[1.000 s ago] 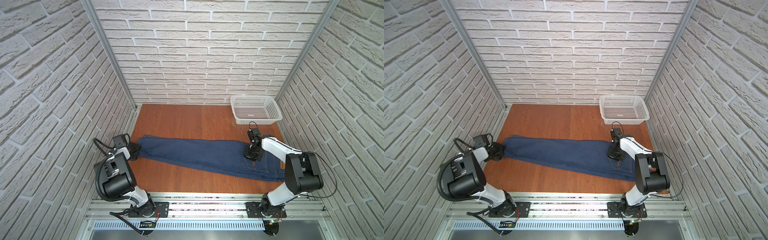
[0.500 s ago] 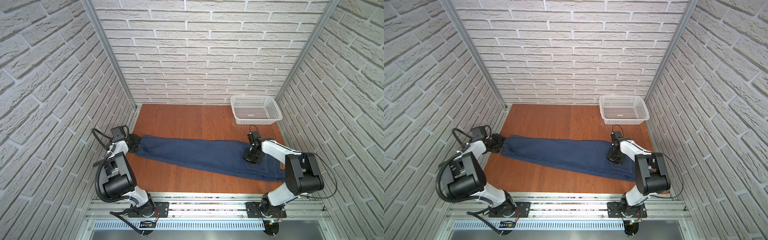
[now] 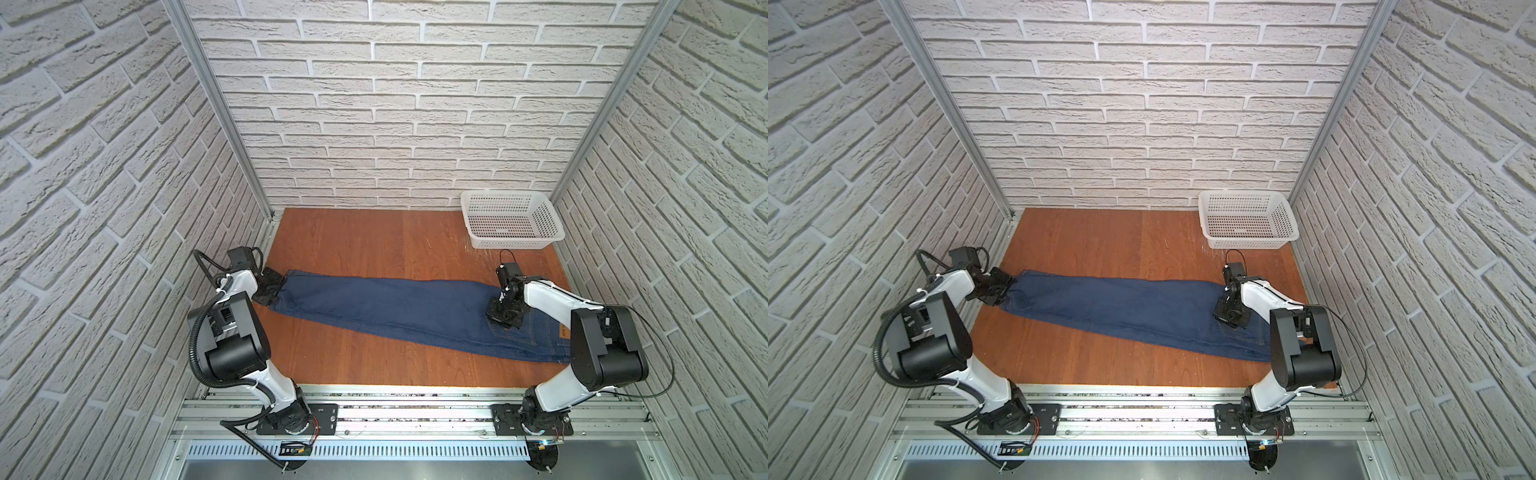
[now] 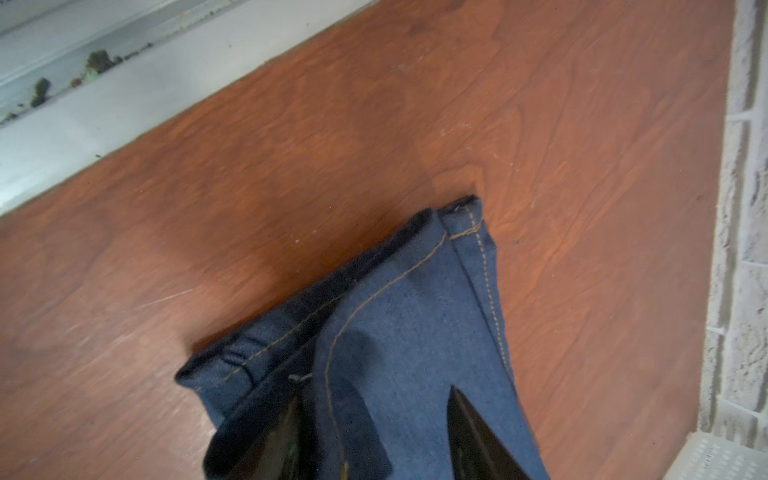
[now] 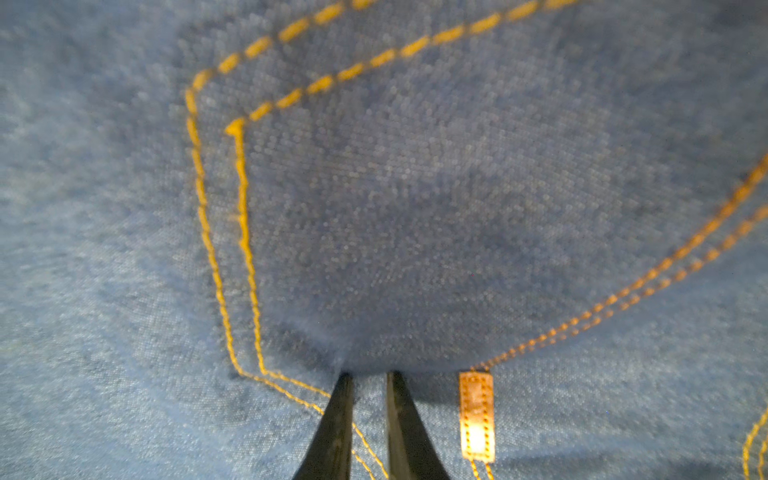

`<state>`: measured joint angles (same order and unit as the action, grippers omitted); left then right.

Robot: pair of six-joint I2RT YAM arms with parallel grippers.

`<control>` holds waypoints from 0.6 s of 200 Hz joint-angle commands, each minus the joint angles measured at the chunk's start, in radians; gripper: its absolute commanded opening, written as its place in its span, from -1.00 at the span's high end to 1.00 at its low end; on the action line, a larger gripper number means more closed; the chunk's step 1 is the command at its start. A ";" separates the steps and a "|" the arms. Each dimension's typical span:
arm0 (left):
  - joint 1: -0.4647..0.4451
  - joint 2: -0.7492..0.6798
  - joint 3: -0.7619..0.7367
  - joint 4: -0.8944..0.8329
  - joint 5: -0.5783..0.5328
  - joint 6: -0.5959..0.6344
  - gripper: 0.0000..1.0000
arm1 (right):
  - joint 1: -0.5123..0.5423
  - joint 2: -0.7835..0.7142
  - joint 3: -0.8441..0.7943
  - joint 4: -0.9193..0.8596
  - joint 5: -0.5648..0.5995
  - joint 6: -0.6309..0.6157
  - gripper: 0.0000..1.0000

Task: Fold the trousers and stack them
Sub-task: 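Lift the leg hems with the left gripper toward the waistband while the right holds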

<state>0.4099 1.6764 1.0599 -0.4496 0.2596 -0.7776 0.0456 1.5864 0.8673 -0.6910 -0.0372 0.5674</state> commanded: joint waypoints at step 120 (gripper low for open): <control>-0.617 -0.084 0.474 -0.381 0.040 0.550 1.00 | 0.005 0.046 -0.035 0.059 -0.060 -0.014 0.65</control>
<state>-0.0208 1.6009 1.4956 -0.6605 0.2481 -0.4545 0.0444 1.5856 0.8658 -0.6872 -0.0433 0.5632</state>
